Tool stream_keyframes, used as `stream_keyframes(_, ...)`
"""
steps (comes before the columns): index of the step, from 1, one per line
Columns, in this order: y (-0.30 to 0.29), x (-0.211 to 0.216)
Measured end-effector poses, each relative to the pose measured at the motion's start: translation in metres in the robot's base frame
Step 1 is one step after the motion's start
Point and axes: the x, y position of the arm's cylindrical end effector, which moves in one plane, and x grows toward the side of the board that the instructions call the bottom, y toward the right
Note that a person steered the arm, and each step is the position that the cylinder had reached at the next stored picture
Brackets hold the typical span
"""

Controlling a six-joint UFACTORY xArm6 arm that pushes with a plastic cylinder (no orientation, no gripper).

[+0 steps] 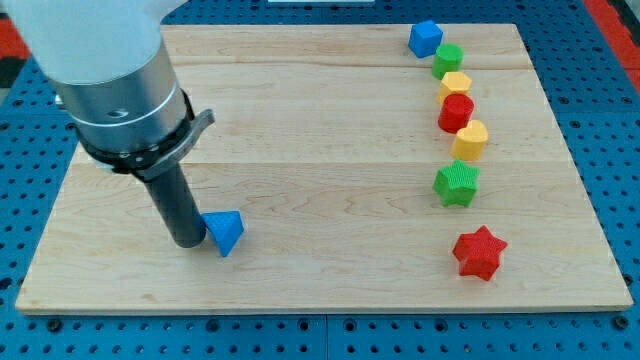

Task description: Move blue triangle below the green star

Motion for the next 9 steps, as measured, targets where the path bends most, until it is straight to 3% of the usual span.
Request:
stream_keyframes(4,0.083,-0.003)
stream_keyframes(9,0.143,-0.002)
